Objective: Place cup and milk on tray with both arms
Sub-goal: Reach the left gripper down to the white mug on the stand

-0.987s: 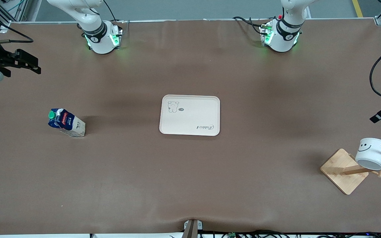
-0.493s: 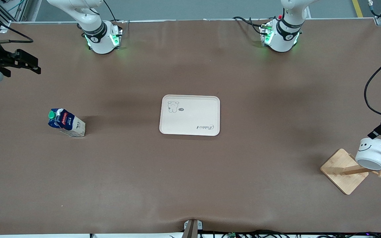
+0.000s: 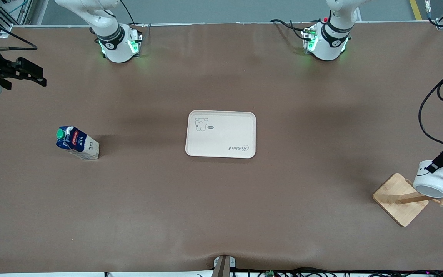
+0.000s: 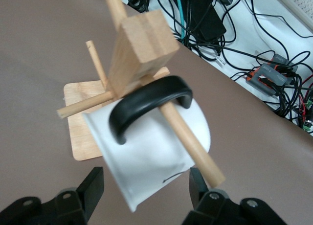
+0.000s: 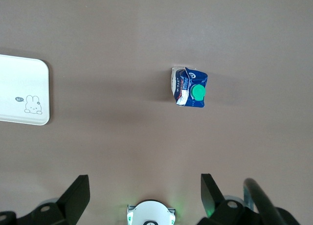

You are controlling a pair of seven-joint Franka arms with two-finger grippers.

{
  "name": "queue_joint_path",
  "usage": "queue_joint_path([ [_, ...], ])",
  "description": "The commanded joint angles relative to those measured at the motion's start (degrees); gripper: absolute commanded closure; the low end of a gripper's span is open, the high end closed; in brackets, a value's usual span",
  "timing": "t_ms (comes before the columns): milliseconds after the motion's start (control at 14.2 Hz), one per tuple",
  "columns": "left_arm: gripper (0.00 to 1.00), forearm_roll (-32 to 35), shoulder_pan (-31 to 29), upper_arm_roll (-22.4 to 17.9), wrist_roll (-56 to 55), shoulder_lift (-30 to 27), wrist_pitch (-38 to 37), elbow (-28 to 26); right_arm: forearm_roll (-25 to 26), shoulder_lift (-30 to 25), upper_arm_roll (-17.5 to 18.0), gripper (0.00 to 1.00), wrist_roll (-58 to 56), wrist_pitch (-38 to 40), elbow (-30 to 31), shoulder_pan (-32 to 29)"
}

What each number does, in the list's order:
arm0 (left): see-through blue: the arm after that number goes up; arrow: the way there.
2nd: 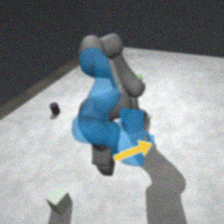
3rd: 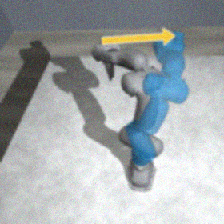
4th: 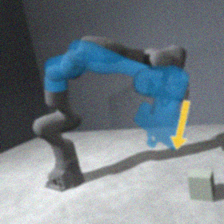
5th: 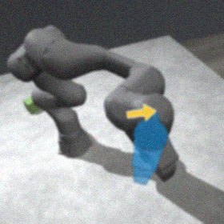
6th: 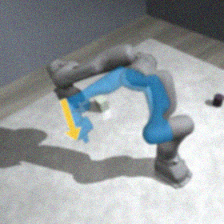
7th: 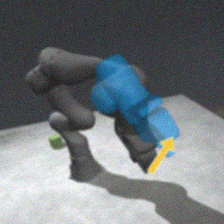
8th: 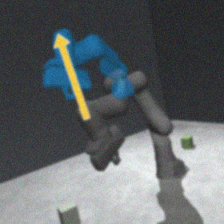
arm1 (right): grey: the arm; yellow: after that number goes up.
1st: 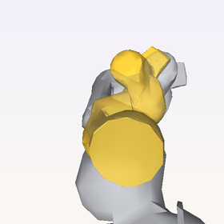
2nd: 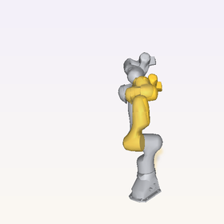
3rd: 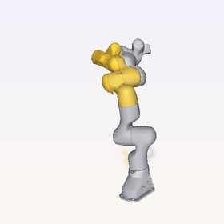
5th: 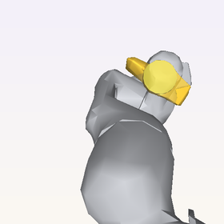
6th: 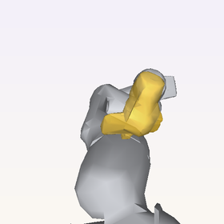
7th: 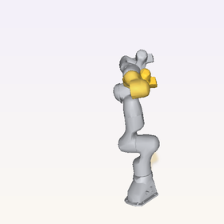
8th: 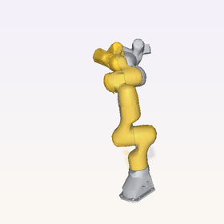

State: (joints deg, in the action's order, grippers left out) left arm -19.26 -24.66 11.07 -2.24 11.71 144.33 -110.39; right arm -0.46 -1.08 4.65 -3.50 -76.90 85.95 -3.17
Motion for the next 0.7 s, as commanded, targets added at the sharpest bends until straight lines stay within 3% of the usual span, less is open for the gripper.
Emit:
queue_joint_path([
  [0,0.25,-0.87,-0.03,0.53,1.1,1.55,2.01,1.05,-0.77,-0.06,0.54,0.0,-0.1,0.34,-0.26,-0.97],
  [634,0.74,-1.22,0.58,2.29,0.3,1.56,1.92,2.99,-0.77,-0.06,0.54,0.0,-0.1,0.34,-0.26,-0.97],
])
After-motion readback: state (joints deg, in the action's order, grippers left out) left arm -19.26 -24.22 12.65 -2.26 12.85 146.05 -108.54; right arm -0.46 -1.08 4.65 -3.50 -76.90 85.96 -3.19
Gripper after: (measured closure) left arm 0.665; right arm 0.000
